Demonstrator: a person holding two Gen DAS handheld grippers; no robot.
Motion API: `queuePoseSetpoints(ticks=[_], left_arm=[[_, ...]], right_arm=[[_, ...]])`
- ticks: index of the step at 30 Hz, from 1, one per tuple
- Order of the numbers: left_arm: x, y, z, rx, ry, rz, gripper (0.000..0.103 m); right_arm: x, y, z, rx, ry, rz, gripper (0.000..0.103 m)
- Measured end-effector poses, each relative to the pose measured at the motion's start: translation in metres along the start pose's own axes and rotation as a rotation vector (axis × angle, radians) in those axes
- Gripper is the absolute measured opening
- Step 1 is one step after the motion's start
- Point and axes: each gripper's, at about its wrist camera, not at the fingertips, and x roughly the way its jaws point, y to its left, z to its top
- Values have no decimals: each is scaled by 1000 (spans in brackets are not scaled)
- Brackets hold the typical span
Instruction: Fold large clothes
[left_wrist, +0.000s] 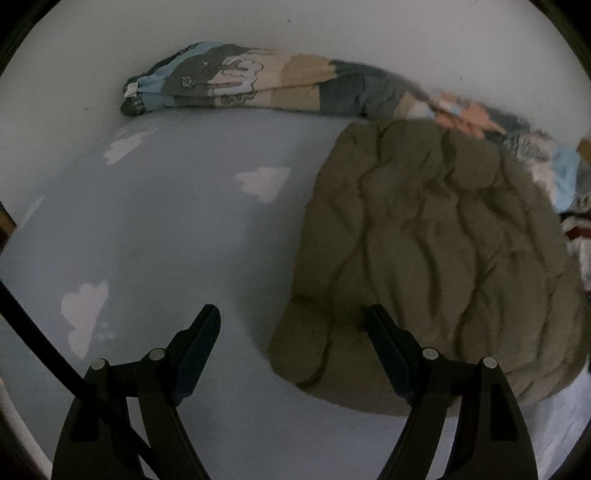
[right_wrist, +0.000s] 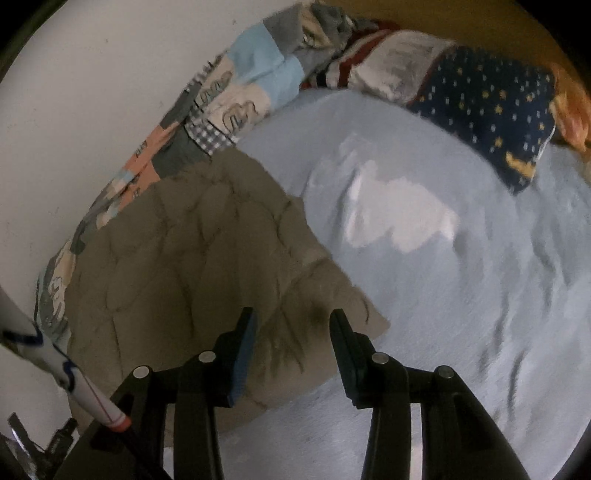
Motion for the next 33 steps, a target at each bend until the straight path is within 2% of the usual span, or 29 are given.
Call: queuePoseSetpoints(ticks=[3,5,9,12,17,22,33], left_arm=[[5,-6,-2,35,21,19,81],[4,-4,0,35,25,13,81],[-2,14,8,-61,16,-80,80],[-6,30,10,-138,11,-120,80],[4,38,8,-194,55,-130,80],[13,47,4,-274,107,-202,80],[29,55,-4,-398,188,-321,80]], right_arm=[[21,-3,-4,19,88,-9,56],[24,-7,-7,42,104,-6,60],[8,-6,-2,58,53,23,60],[1,-8,0,57,21,1,64],[-1,-16,-1,101,45,18,64],[-2,-23,1,127,48,7,71],[7,-47,-1,257,114,56,73]])
